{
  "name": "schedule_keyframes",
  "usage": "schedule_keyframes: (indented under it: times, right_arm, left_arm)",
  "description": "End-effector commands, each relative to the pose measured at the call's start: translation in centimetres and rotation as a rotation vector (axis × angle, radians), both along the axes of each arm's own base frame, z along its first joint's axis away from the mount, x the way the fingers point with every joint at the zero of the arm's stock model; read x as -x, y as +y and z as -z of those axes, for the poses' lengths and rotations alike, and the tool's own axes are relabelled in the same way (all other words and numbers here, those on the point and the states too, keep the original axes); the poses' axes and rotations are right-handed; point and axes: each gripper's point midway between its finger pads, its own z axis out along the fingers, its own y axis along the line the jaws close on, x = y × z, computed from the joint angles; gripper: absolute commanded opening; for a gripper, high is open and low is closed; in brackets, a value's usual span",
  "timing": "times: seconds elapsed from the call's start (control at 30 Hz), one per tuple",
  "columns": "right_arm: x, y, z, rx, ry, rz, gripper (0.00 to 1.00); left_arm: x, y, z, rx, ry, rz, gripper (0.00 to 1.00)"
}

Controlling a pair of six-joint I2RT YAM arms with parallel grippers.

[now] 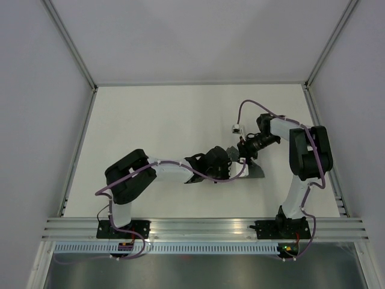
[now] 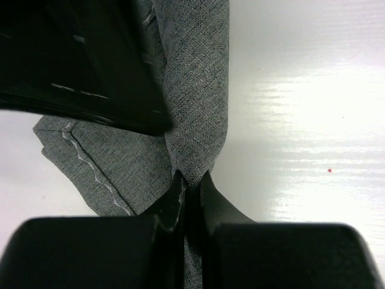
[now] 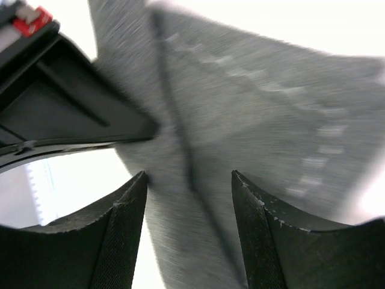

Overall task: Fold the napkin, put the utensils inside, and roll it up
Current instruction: Roll the napkin with the utensil

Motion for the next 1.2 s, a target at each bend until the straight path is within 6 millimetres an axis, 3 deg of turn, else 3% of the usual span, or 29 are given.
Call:
schedule_keyframes:
  times: [0.0,0.13,0.27,0.3,0.37,0.4,0.47,0.5,0.53,0.57,0.7,0.8,0.9,0.93,0.97,1.0,1.17]
  right_arm:
    - [-5.4,-1.1,-3.1,-0.025,-0.220,0.100,0.64]
    - [-7.8,-3.7,-6.0,-0.079,-0.298,0.240,0.65]
    - [-8.1,-5.6,-9.1,-0.110,-0.392,0.303,0.65]
    - [-8.0,-5.9,-10.6,-0.109,-0.446,0.311,0.66]
    - [-7.4,-6.7,-10.9,-0.101,-0.493,0.331,0.66]
    - [-7.1,-7.0,-12.2,-0.094,-0.560,0.331,0.66]
    - [-6.0,-7.2,-11.6,-0.070,-0.606,0.329,0.67]
    - [-5.3,-7.1,-12.8,-0.072,-0.669,0.319,0.67]
    - [-4.0,-6.9,-11.7,-0.069,-0.675,0.300,0.68]
    - [-3.4,-6.8,-12.5,-0.068,-0.731,0.286,0.71]
    - [-0.4,-6.4,-10.9,-0.048,-0.747,0.200,0.74]
    - [1.6,-5.8,-8.4,-0.015,-0.709,0.114,0.74]
    - [2.2,-4.9,-6.9,0.018,-0.724,0.067,0.74]
    - [3.2,-4.4,-5.3,0.049,-0.709,0.034,0.74]
    - [2.4,-4.1,-5.5,0.066,-0.765,0.049,0.75]
    - [3.1,-3.8,-4.2,0.080,-0.763,0.039,0.75]
    - [2.3,-2.2,-3.5,0.144,-0.908,0.008,0.77]
  left_arm:
    - [5.2,2.3,5.1,-0.141,0.307,0.033,0.02]
    - [5.9,2.8,5.8,-0.174,0.421,0.015,0.02]
    - [5.7,3.4,6.4,-0.221,0.541,-0.032,0.02]
    - [5.6,3.2,6.6,-0.226,0.570,-0.049,0.02]
    - [5.2,3.7,7.1,-0.253,0.612,-0.088,0.02]
    - [5.3,3.7,7.2,-0.269,0.643,-0.103,0.02]
    - [5.0,3.7,7.3,-0.271,0.671,-0.121,0.02]
    - [5.3,3.8,7.4,-0.283,0.707,-0.131,0.02]
    - [5.4,4.0,8.0,-0.297,0.730,-0.140,0.02]
    - [5.1,3.9,7.8,-0.295,0.745,-0.148,0.02]
    - [5.1,4.2,8.3,-0.311,0.827,-0.170,0.02]
    - [5.0,4.4,8.5,-0.320,0.873,-0.183,0.02]
    - [5.1,4.6,8.8,-0.323,0.910,-0.192,0.02]
    - [5.1,4.6,8.9,-0.323,0.921,-0.193,0.02]
    - [5.0,4.7,9.0,-0.328,0.932,-0.201,0.02]
    - [5.1,4.7,9.1,-0.330,0.944,-0.200,0.02]
    - [4.9,4.9,9.2,-0.341,0.992,-0.219,0.02]
